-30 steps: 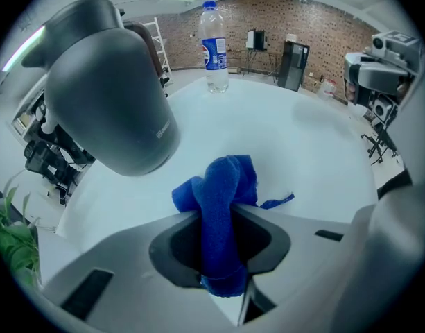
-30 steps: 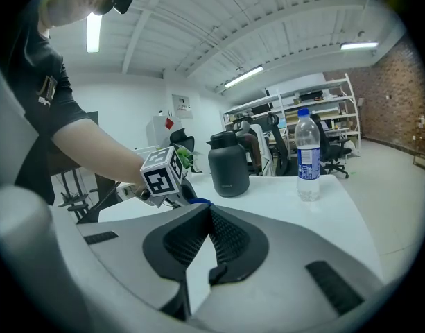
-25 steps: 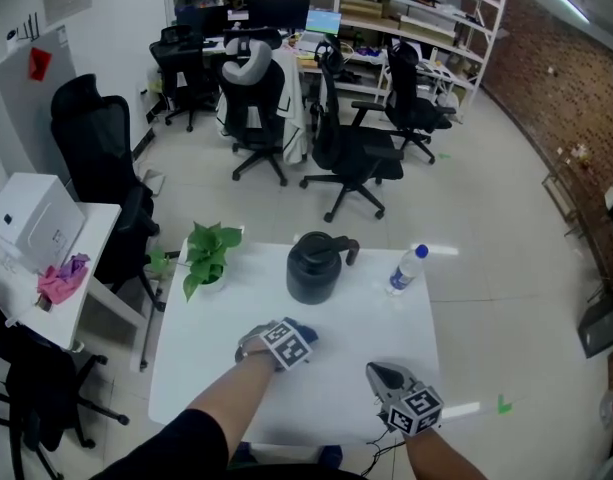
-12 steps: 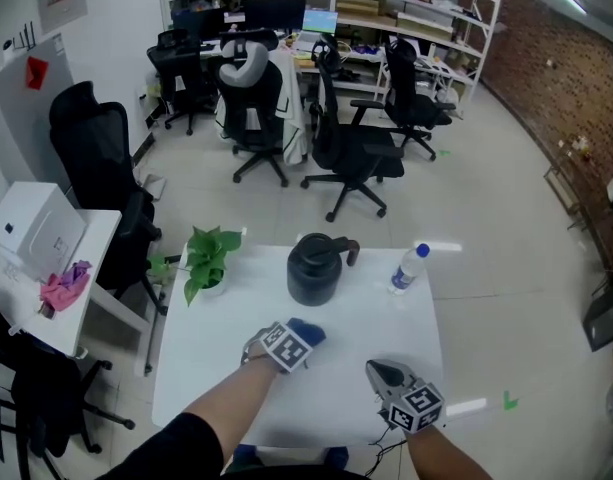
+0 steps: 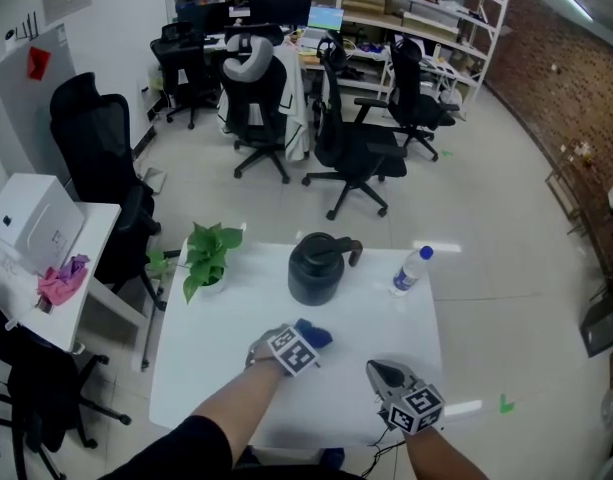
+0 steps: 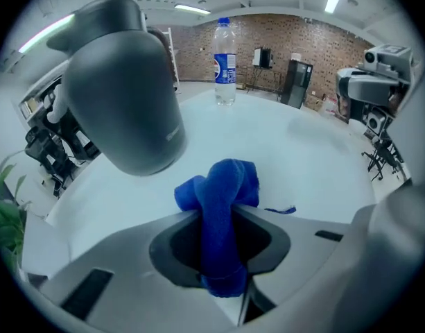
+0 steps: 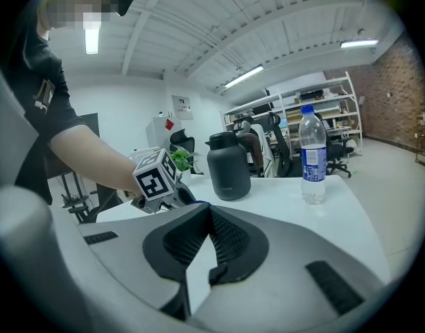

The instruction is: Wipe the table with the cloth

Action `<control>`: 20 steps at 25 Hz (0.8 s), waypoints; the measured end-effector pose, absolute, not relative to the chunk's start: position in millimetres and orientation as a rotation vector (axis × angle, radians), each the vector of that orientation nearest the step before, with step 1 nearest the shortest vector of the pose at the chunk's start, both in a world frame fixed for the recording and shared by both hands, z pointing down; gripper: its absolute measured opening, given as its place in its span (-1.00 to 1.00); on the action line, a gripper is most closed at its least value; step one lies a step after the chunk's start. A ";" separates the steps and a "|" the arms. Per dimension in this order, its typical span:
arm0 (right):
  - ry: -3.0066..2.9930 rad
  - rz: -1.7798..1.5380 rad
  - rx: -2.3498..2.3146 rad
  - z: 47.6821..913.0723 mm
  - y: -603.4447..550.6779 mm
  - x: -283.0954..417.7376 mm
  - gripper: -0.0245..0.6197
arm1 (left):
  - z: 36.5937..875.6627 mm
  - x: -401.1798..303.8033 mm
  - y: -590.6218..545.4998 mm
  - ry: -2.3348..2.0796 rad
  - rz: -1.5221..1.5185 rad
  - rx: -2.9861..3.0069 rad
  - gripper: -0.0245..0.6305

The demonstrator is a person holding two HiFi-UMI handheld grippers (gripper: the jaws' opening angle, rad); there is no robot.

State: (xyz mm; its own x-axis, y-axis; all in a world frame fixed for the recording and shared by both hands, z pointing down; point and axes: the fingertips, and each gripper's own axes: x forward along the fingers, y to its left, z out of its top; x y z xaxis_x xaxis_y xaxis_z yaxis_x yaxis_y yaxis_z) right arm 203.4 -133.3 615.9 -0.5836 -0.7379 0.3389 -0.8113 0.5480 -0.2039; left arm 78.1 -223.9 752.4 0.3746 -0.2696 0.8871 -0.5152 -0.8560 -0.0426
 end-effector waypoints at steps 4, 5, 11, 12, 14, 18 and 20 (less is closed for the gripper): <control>-2.581 0.507 1.293 618.2 -135.1 195.6 -0.91 | 752.6 37.0 -231.3 -0.752 1.476 2.348 -0.70; -2.584 0.506 1.291 618.1 -135.7 194.0 -0.91 | 752.6 28.0 -232.6 -0.764 1.479 2.335 -0.70; -2.595 0.503 1.276 615.3 -135.6 189.8 -0.91 | 739.5 43.4 -228.4 -0.748 1.406 2.325 -0.70; -2.595 0.498 1.276 614.0 -135.5 190.2 -0.91 | 734.4 57.2 -227.2 -0.741 1.364 2.341 -0.70; -2.591 0.489 1.279 611.3 -135.8 191.1 -0.91 | 730.2 83.8 -223.5 -0.724 1.320 2.371 -0.70; -2.579 0.490 1.291 611.2 -134.3 193.6 -0.91 | 746.8 106.0 -214.3 -0.713 1.382 2.384 -0.70; -2.574 0.490 1.286 613.2 -134.4 194.4 -0.91 | 749.8 104.5 -215.7 -0.712 1.390 2.385 -0.70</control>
